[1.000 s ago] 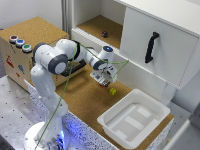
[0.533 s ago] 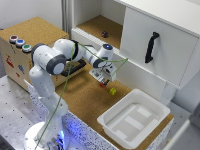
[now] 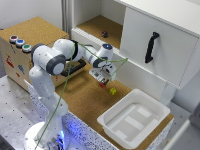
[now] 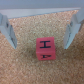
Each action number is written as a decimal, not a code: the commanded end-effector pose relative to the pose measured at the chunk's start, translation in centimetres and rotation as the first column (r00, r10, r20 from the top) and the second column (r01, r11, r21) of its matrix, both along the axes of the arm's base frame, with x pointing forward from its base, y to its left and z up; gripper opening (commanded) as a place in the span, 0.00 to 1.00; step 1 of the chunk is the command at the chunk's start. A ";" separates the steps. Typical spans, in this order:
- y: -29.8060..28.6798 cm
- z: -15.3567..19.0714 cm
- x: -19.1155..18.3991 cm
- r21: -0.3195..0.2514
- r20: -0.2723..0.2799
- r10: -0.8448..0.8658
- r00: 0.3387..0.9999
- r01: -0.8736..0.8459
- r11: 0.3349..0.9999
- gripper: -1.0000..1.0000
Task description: Put the pink object on the table
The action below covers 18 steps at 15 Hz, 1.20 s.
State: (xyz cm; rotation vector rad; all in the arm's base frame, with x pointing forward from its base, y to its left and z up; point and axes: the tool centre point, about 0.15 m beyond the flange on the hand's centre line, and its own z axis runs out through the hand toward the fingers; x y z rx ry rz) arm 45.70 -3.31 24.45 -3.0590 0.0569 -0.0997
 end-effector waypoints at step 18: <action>5.2 4.9 -7.1 0.037 0.075 0.146 0.986 -0.149 0.988 0.00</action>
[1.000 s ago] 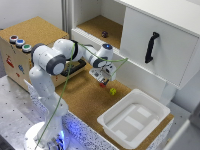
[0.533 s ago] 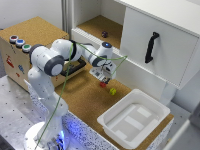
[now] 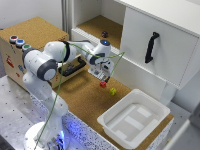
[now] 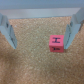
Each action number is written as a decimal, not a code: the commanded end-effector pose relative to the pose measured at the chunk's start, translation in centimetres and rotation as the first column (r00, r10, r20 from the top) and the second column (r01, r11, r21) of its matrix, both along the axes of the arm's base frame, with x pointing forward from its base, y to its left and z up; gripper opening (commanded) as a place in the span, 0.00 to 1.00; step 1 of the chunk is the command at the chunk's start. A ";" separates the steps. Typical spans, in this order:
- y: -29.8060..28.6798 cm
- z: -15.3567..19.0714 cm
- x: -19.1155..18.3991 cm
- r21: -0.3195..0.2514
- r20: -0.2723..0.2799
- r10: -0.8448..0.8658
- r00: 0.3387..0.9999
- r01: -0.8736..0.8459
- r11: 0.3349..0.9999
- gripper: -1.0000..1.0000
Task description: Put the pink object on the table
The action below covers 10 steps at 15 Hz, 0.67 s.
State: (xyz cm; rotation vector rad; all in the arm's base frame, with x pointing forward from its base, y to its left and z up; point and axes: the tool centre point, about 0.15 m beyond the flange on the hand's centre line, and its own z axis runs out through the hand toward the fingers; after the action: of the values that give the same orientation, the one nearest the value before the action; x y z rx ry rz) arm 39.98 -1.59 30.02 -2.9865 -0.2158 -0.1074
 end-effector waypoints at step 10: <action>12.2 -0.4 -1.0 -0.058 0.027 -0.097 0.995 0.098 0.993 0.00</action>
State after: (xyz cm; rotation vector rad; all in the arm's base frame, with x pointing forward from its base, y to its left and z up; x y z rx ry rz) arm 39.27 6.10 30.10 -3.0049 -0.1519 -0.1207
